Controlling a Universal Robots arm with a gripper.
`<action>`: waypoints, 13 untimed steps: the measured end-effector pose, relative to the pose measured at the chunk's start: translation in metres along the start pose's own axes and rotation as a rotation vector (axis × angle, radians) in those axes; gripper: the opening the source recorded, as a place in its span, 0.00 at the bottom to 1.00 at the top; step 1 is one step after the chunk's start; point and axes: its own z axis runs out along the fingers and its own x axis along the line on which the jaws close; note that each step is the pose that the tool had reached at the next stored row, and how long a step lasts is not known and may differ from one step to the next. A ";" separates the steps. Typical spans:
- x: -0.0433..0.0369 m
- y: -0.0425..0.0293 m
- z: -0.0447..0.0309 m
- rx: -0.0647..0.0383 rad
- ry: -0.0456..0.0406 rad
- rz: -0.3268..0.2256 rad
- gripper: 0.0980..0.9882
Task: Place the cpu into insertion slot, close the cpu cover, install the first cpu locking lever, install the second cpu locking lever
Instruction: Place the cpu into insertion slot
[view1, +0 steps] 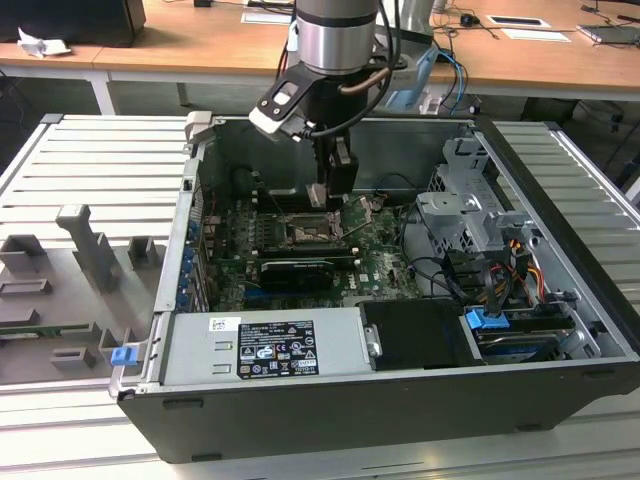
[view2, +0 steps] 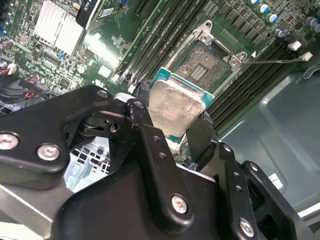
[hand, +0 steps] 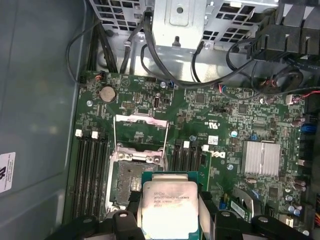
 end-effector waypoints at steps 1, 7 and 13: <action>0.0001 -0.0005 0.0014 0.000 0.0001 0.000 0.49; 0.0001 -0.0008 0.0066 -0.001 -0.0035 0.059 0.49; 0.0004 -0.0013 0.0153 -0.001 -0.0036 0.061 0.49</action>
